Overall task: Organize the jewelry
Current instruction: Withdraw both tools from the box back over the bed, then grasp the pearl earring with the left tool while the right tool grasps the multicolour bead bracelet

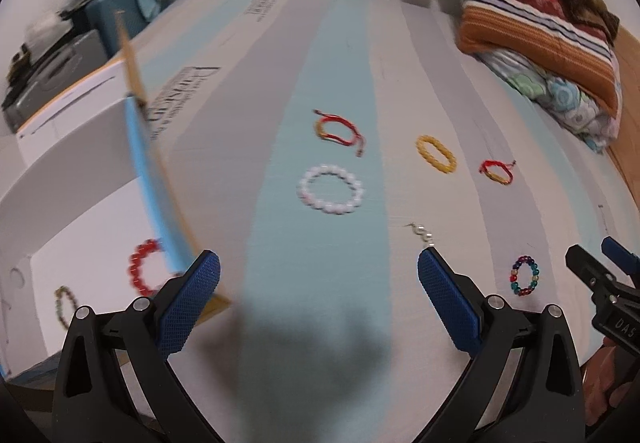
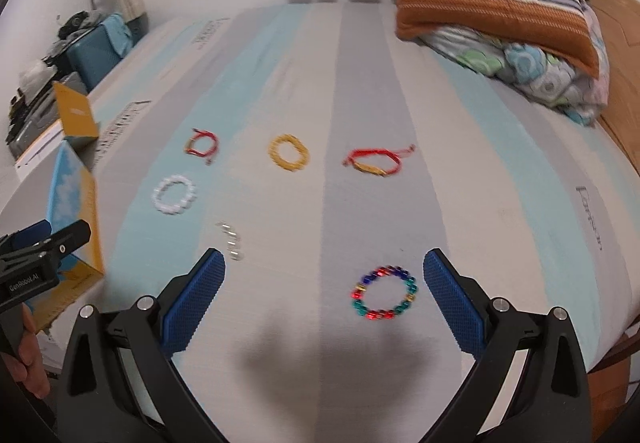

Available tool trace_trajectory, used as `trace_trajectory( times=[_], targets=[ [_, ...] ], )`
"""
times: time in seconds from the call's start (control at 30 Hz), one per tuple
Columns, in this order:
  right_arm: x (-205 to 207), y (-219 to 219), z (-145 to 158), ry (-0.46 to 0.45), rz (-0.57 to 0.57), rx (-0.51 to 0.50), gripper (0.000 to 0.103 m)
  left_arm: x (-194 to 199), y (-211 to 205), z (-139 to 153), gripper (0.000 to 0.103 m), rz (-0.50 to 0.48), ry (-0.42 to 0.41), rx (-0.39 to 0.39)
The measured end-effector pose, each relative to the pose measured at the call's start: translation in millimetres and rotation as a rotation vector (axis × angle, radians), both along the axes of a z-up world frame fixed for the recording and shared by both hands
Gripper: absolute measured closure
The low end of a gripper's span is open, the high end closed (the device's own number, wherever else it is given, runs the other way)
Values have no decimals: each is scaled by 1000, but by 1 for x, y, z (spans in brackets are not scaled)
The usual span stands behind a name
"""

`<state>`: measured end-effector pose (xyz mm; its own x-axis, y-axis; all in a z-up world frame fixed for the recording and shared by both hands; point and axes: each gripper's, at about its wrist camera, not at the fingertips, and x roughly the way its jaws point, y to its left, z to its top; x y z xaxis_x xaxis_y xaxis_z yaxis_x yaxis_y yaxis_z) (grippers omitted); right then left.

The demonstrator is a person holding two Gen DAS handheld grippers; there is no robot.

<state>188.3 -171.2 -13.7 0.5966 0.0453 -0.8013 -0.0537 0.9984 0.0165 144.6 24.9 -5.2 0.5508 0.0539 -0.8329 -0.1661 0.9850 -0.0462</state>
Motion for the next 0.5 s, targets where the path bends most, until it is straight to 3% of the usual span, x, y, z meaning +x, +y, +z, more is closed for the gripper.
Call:
trace_trajectory(
  times=[0.33, 0.5],
  targets=[
    [18, -49, -54, 87, -72, -14, 7, 43, -61, -50, 6, -113, 28, 2],
    [26, -68, -80, 127, -92, -12, 7, 60, -76, -77, 6, -121, 52, 6]
  ],
)
